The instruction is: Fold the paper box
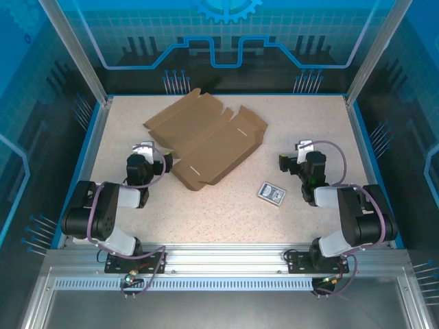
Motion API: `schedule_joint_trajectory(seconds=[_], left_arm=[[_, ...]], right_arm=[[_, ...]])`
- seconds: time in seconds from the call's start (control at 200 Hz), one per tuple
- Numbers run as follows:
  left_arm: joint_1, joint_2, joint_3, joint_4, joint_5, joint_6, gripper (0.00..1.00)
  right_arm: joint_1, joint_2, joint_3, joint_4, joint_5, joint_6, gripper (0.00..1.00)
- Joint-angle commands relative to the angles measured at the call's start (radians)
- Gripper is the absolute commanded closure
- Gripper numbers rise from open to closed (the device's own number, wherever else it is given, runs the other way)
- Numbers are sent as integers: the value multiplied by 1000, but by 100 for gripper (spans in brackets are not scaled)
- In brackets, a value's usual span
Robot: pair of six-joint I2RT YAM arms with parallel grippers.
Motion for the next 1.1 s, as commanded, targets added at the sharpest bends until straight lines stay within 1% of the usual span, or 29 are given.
schedule_joint_trajectory(seconds=[0.0, 0.996, 1.096], left_arm=[[-4, -6, 15, 6, 20, 13, 1], [1, -5, 18, 0, 24, 6, 1], [1, -8, 8, 21, 1, 3, 1]], right_arm=[[-1, 8, 11, 41, -5, -10, 0], [-3, 8, 13, 38, -9, -9, 0], [-3, 7, 11, 39, -10, -9, 0]])
